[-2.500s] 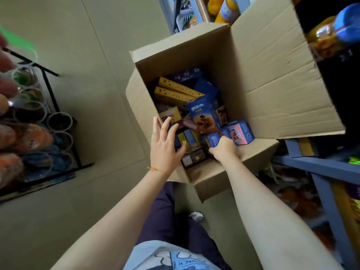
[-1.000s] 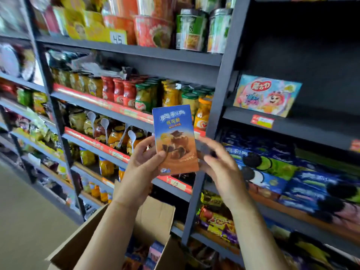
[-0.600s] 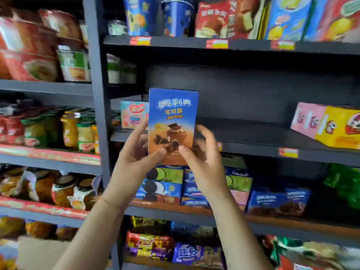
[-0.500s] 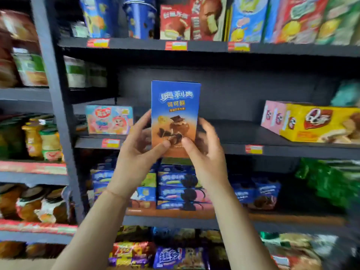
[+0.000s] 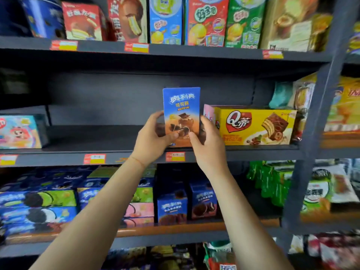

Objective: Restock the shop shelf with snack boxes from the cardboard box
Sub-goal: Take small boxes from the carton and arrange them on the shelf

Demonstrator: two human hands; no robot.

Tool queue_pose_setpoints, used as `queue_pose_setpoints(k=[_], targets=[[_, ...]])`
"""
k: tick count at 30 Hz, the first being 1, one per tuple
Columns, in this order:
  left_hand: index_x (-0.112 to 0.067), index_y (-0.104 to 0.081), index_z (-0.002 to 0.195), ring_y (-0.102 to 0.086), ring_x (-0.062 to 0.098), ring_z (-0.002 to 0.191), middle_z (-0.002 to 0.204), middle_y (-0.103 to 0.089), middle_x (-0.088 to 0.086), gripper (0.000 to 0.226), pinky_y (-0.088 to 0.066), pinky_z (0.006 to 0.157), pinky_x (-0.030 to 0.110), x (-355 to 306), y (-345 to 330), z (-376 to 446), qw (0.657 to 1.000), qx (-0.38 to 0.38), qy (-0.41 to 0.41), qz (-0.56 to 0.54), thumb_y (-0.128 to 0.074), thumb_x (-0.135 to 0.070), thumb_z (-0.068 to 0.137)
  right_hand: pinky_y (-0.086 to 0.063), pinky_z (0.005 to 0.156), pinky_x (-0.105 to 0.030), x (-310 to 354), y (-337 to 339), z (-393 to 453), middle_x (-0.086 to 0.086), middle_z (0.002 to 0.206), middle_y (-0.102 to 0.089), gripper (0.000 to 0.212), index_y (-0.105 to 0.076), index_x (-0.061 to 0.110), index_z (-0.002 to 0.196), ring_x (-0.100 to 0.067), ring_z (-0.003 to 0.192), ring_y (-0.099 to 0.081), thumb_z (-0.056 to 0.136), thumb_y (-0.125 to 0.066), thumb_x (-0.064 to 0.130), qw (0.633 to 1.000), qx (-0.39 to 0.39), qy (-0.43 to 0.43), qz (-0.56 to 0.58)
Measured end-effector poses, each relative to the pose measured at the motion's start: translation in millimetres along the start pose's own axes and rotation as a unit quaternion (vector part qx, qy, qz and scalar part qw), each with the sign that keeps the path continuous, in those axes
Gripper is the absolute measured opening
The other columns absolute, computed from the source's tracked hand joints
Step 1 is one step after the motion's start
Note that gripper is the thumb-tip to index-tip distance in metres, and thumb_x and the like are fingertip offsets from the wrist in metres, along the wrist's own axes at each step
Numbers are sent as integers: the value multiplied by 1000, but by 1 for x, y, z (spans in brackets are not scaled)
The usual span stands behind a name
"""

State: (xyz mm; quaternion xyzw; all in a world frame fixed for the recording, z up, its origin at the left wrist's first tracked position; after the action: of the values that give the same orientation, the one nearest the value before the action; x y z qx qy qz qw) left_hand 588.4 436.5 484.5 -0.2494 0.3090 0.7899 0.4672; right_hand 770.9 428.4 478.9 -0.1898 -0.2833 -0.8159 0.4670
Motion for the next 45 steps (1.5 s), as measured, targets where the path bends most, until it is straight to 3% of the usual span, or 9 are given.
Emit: queue_pose_setpoints(k=[6,10,12,18,23,31,37,43,45], targets=[[-21,-42,139,-66,5,94,98,-65,-17,64,-57,85,31,0,-35,16,997,43,29,63,-77,-23,86,-55,89,-37,-9,13,-12,-3,129,-59,48,-46,19,141,-20,114,-58,95,-60,16,988,-10,83,-131],[-21,-38,140,-61,1,86,94,-58,-21,64,-48,65,8,-3,-45,19,993,48,37,98,-75,-24,88,-45,92,-43,-19,16,-16,-4,118,-63,43,-56,14,135,-25,112,-55,93,-61,20,973,-45,87,-210],[-21,-37,141,-59,-3,83,93,-56,-24,64,-46,59,6,-4,-47,20,993,49,40,102,-74,-23,88,-44,91,-44,-21,16,-17,-5,117,-63,43,-56,14,135,-25,111,-55,93,-61,22,969,-52,83,-225],[-21,-34,145,-61,4,89,100,-57,-16,68,-49,67,10,-3,-49,18,991,66,48,102,-73,-23,89,-41,89,-43,-20,15,-19,-5,120,-62,44,-55,15,136,-26,113,-52,93,-58,27,965,-60,62,-247],[-21,-32,149,-63,14,108,118,-65,1,70,-55,90,33,4,-41,19,991,90,58,82,-71,-17,91,-38,93,-44,-21,11,-19,-5,125,-60,43,-55,17,136,-25,118,-49,94,-57,28,968,-60,28,-242],[-20,-36,145,-60,10,103,118,-64,1,62,-48,71,14,9,-37,23,988,117,49,88,-68,-17,93,-32,101,-44,-19,9,-19,-1,127,-60,39,-55,19,132,-21,121,-49,94,-58,23,984,-72,-27,-159],[-22,-38,144,-61,13,106,117,-64,1,62,-53,88,30,12,-31,24,988,128,50,71,-70,-15,92,-32,103,-40,-22,10,-16,0,122,-61,43,-51,18,137,-19,119,-51,95,-58,20,988,-76,-66,-120],[-24,-39,145,-59,11,103,114,-64,-3,63,-48,81,22,11,-29,19,991,108,42,65,-70,-16,91,-30,108,-42,-23,6,-16,-1,132,-58,46,-48,18,143,-20,127,-47,97,-54,21,985,-51,-72,-146],[-23,-38,146,-59,11,104,116,-64,-1,64,-52,85,26,9,-30,18,991,109,43,65,-70,-17,92,-29,109,-42,-23,6,-16,-1,134,-56,47,-47,18,144,-19,129,-44,98,-54,23,985,-45,-76,-146]])
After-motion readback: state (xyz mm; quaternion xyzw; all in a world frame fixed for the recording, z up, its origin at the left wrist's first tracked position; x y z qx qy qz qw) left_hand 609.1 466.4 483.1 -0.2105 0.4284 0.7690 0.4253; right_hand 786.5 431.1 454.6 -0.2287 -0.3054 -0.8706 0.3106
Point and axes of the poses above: each hand's wrist, its own z-axis towards the middle knuckle, its own y-axis out of the back of the hand, x = y × z, the point moved 10 cm from there along z, towards the middle knuckle
